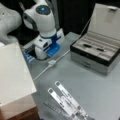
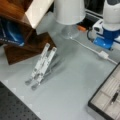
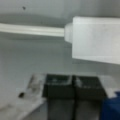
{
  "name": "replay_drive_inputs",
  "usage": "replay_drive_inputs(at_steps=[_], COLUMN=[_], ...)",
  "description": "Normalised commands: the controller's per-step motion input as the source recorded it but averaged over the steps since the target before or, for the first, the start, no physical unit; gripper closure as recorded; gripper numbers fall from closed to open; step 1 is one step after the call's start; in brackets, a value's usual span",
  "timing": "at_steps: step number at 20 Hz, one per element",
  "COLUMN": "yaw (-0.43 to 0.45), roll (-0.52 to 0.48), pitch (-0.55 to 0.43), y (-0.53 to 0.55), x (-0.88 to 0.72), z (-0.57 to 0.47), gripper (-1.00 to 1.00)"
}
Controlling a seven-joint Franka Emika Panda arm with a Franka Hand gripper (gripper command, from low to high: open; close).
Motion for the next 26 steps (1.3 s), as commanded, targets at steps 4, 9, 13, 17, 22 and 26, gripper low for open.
replay_drive_inputs(at_steps=[4,9,13,17,22,26], yaw=[0.036,0.093,0.090,0.073,0.090,0.105], roll=[-0.012,-0.032,-0.044,-0.032,-0.047,-0.081], pitch=[-0.152,-0.073,-0.001,0.053,0.088,0.131], y=[-0.28,-0.38,-0.34,-0.16,-0.07,-0.08], x=[-0.27,-0.07,0.10,0.15,0.22,0.32], z=[0.24,0.26,0.11,0.03,0.16,0.33], gripper=[1.00,1.00,-1.00,-1.00,-1.00,-1.00])
